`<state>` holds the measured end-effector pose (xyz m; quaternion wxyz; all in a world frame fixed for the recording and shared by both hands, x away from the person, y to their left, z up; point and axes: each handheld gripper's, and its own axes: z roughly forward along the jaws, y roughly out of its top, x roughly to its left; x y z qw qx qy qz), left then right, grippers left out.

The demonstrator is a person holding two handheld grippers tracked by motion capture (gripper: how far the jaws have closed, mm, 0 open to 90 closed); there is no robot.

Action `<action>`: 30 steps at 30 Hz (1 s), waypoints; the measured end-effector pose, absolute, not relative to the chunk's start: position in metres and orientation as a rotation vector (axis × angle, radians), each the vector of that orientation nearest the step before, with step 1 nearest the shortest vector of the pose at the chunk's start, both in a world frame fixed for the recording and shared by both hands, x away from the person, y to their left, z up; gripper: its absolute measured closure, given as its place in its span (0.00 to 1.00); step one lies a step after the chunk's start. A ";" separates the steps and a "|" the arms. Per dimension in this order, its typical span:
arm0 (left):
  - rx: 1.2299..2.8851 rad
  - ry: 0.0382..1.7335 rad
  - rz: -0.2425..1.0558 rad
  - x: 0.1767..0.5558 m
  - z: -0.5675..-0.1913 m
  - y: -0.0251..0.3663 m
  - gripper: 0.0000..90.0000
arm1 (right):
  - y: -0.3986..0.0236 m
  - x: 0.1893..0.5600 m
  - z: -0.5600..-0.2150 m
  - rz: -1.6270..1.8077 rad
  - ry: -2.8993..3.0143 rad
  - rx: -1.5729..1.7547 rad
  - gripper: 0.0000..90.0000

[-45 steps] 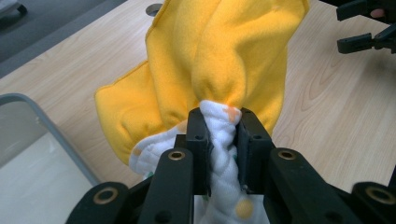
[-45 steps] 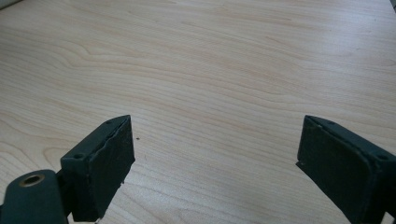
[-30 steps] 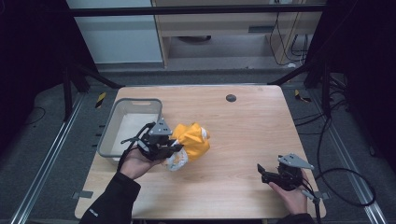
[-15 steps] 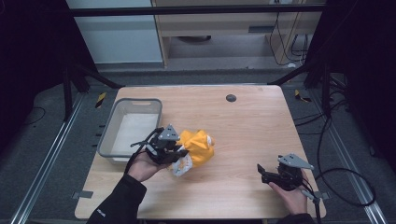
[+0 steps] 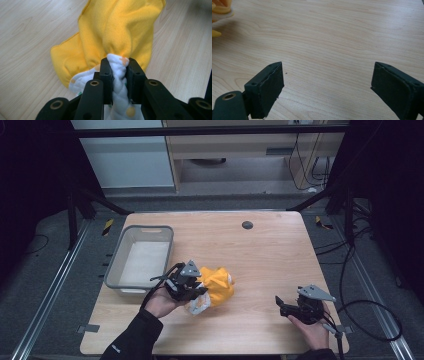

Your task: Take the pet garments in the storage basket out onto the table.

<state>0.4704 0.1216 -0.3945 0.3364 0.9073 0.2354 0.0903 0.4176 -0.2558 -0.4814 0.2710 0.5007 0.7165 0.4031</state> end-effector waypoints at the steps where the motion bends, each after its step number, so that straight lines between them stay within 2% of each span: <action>1: 2.365 0.617 0.234 0.470 -0.396 0.120 0.86 | -0.256 0.418 -0.482 1.083 1.929 1.343 0.12; 20: 2.407 0.579 0.202 0.468 -0.420 0.104 0.85 | -0.256 0.417 -0.481 1.085 1.931 1.349 0.12; 30: 2.423 0.562 0.184 0.467 -0.430 0.098 0.81 | -0.255 0.417 -0.482 1.085 1.936 1.350 0.12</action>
